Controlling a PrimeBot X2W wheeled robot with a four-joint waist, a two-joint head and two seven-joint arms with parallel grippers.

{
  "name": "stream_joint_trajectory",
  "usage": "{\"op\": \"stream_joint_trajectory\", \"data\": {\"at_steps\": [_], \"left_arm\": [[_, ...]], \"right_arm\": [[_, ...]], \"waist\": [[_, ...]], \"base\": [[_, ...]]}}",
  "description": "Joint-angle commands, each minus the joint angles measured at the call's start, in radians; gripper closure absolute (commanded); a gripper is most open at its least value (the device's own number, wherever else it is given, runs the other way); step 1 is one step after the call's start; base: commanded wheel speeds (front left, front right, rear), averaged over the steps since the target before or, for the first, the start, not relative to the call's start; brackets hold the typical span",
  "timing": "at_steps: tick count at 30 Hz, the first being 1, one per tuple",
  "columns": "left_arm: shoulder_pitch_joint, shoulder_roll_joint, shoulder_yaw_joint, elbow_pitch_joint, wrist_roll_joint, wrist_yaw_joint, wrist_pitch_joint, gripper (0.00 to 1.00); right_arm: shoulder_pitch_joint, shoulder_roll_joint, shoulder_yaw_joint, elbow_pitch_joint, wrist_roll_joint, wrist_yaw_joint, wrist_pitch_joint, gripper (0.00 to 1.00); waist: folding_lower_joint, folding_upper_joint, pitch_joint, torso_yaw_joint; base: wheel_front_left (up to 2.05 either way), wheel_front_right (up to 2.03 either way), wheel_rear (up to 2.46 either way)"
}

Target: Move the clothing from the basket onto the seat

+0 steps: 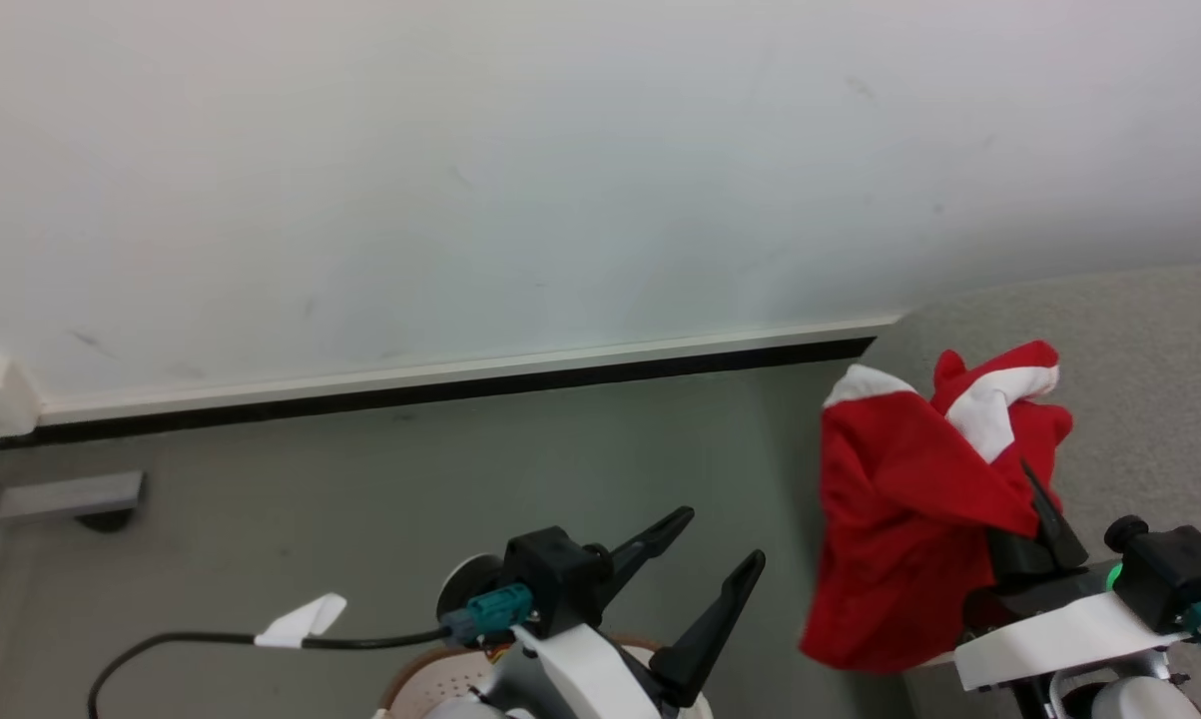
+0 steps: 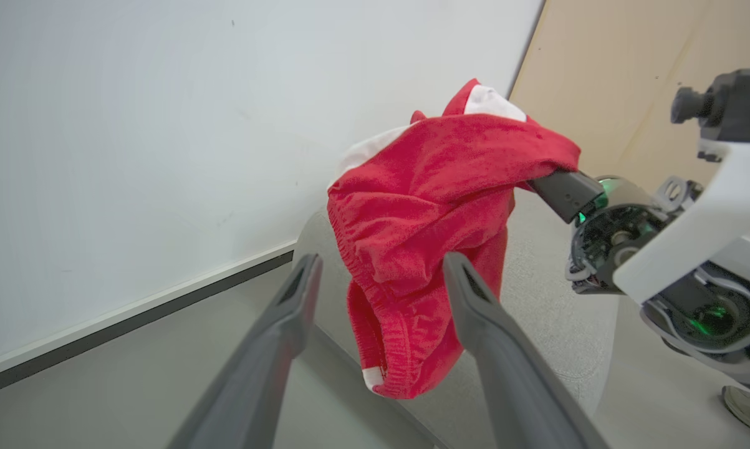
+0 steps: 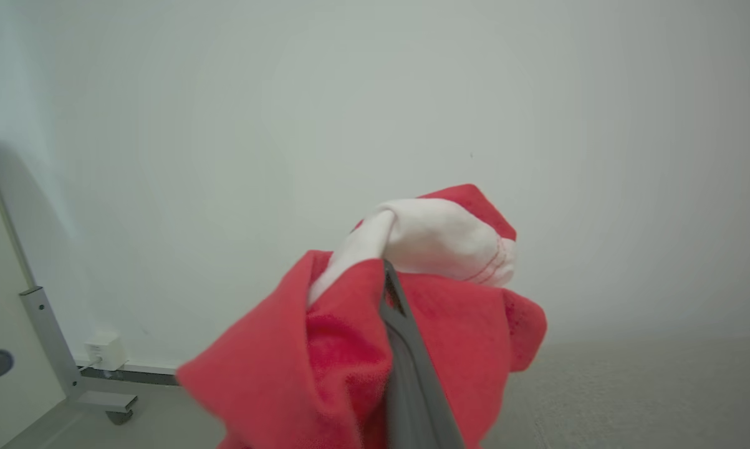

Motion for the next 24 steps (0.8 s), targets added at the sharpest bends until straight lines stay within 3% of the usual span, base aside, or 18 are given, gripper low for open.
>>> {"op": "stream_joint_trajectory", "data": {"at_steps": [1,12,24], "left_arm": [[-0.02,0.013,-0.001,-0.006,0.028,-0.005,-0.018,0.0],[-0.067,0.033,-0.036,0.022,0.089,-0.03,-0.066,0.0],[-0.128,0.046,-0.061,0.038,0.135,-0.034,-0.078,0.0]], "right_arm": [[0.014,-0.008,-0.022,-0.03,-0.011,-0.002,0.007,1.0],[0.074,-0.007,-0.13,-0.167,-0.042,-0.002,0.047,1.0],[-0.028,-0.05,-0.14,-0.219,-0.03,-0.002,0.072,1.0]], "waist": [[0.0,-0.0001,0.047,-0.09],[0.0,-0.0001,0.104,-0.248],[0.0,-0.0001,0.188,-0.268]], "base": [[0.0,0.0,0.0],[0.0,0.0,0.0],[0.0,0.0,0.0]]}}
